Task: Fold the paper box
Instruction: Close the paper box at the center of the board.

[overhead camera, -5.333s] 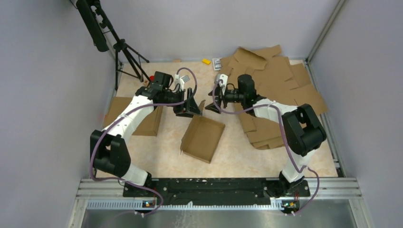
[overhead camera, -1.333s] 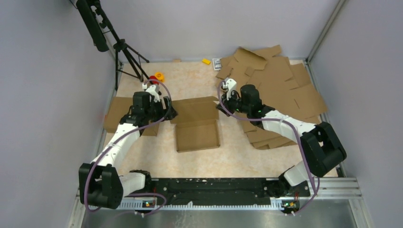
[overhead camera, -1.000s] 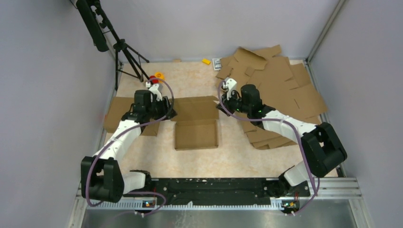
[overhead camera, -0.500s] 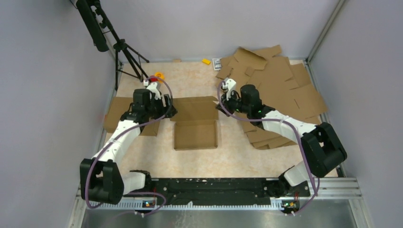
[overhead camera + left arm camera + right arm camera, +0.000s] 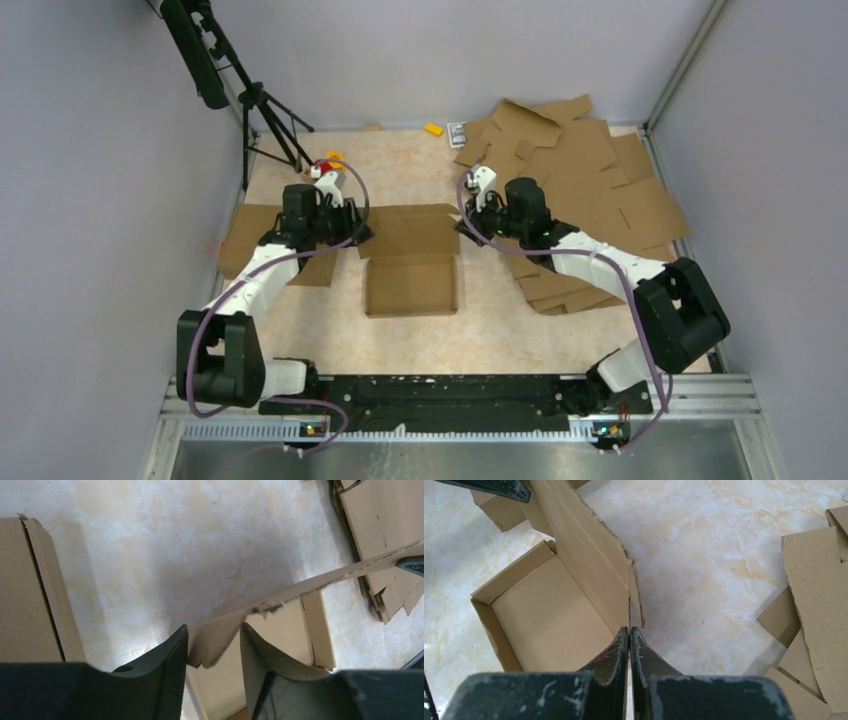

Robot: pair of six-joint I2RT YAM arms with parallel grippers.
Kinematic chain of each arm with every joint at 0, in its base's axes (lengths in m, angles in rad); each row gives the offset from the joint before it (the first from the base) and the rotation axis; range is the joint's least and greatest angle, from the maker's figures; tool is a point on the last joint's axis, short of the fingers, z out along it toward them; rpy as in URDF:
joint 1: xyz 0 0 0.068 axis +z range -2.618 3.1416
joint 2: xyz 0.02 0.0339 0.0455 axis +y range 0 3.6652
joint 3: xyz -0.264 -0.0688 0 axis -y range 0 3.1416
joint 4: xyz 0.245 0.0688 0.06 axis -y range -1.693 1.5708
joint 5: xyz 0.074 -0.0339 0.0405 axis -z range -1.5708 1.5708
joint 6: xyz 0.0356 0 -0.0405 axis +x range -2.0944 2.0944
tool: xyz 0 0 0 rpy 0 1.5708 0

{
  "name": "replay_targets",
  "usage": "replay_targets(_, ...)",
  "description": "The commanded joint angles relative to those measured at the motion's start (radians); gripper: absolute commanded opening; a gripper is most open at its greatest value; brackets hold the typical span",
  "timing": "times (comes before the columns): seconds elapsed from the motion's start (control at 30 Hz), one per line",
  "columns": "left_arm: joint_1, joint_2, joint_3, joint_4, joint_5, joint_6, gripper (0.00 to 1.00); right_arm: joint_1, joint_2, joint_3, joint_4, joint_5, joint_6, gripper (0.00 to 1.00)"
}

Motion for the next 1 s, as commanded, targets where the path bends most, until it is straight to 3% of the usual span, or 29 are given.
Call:
replay_targets(0.0,0.002,-0.043,0.029,0.025,0.033,-0.008,0.37,0.009,-0.005,0.061,0.026,-0.006,0.010,0.00)
replay_targets(0.1,-0.002,-0.057,0.012,0.041,0.032,-0.047,0.27,0.011,0.009,0.080,0.018,0.011,0.035,0.00)
replay_targets(0.37,-0.066,-0.079,-0.007,0.076,-0.106,-0.103,0.21,0.064,0.022,0.105,0.053,0.167,0.144,0.00)
replay_targets(0.4,-0.074,-0.079,-0.004,0.082,-0.124,-0.107,0.23,0.071,0.024,0.105,0.062,0.185,0.152,0.00)
replay_targets(0.47,-0.087,-0.077,0.004,0.087,-0.156,-0.117,0.38,0.086,0.027,0.104,0.076,0.232,0.157,0.00)
replay_targets(0.57,-0.096,-0.075,0.016,0.093,-0.183,-0.118,0.46,0.101,0.030,0.107,0.079,0.265,0.151,0.00)
replay_targets(0.8,-0.096,-0.068,0.048,0.006,-0.224,-0.092,0.44,0.102,0.033,0.109,0.053,0.301,0.120,0.00)
replay_targets(0.97,-0.096,-0.084,0.047,-0.065,-0.229,-0.078,0.49,0.102,0.029,0.108,0.046,0.317,0.108,0.00)
